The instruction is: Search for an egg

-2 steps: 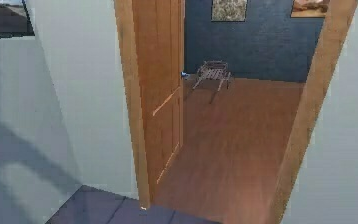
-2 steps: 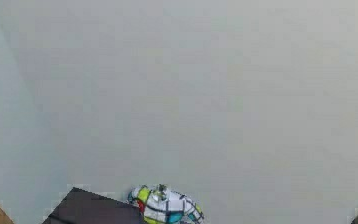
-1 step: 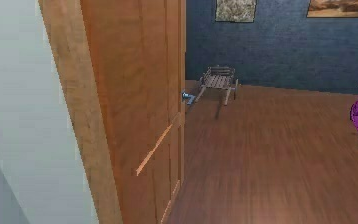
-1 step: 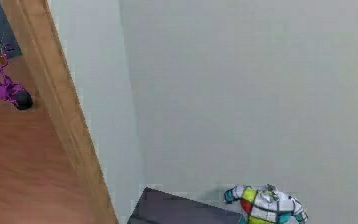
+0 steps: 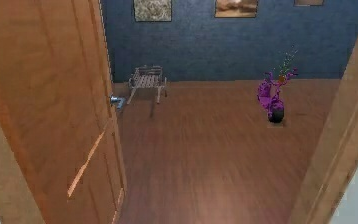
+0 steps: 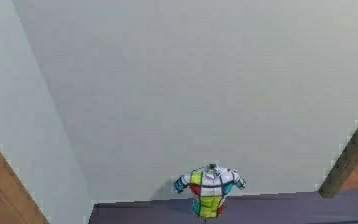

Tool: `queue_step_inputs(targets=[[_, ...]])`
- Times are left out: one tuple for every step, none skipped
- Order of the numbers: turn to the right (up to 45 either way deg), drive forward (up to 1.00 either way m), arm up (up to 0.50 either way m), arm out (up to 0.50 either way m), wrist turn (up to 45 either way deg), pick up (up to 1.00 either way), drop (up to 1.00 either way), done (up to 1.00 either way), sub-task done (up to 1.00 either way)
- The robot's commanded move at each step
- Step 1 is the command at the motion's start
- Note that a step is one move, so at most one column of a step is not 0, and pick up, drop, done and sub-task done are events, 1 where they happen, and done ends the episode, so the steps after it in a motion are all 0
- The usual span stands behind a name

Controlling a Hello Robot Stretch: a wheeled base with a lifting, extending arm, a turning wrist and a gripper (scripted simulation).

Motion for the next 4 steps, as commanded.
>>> queue_step_inputs(targets=[[0.0, 0.3, 0.0, 0.0, 0.0, 0.0, 0.0, 0.0, 0.0], [0.0, 1.0, 0.0, 0.0, 0.0, 0.0, 0.0, 0.0, 0.0], [-9.0, 0.0, 0.0, 0.0, 0.0, 0.0, 0.0, 0.0, 0.0], [0.0, 0.2, 0.0, 0.0, 0.0, 0.0, 0.0, 0.0, 0.0]])
